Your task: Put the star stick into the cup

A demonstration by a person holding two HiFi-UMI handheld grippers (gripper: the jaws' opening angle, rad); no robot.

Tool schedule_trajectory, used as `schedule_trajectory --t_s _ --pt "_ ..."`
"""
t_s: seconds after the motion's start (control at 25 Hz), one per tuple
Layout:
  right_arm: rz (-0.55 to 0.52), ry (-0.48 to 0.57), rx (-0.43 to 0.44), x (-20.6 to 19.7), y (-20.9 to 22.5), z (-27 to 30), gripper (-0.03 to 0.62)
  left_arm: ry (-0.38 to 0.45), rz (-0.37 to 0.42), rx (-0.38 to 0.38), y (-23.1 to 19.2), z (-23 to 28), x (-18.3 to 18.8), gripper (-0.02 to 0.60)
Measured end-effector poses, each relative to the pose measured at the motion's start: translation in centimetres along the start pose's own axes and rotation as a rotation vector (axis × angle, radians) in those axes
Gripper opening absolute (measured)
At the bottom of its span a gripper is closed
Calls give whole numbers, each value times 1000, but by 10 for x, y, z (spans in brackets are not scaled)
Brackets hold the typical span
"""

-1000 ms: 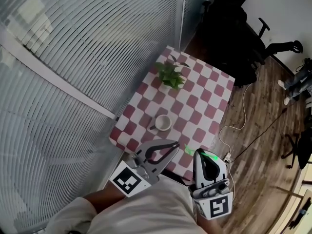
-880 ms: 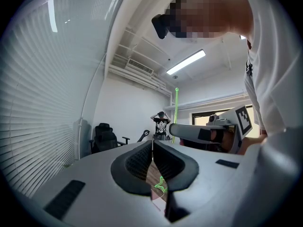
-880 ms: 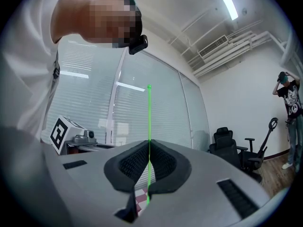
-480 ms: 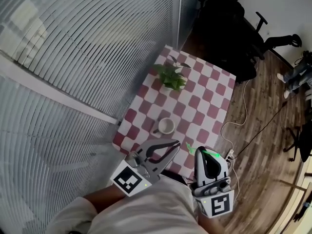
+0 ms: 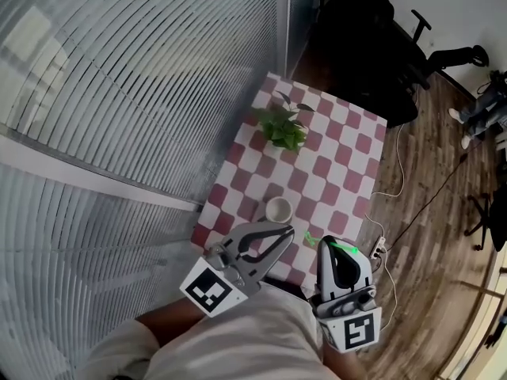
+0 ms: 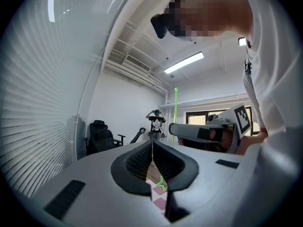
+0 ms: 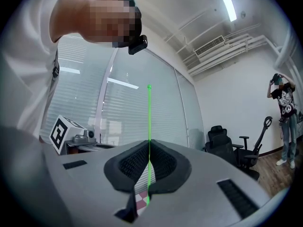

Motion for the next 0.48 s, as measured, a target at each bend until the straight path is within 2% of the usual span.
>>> schedule_trajectory --t_s 0.48 --pt "36 -40 -12 -37 4 28 32 -32 -3 -41 -35 3 -26 38"
Point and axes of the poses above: the fingertips, and each gripper's own axes: z forward along the fingers, y to its right, x out of its top, the point moved 4 cm from there along -z, backward along the fingers, and after that the axes turned 3 degrees about -z, right-handed, at the moved point
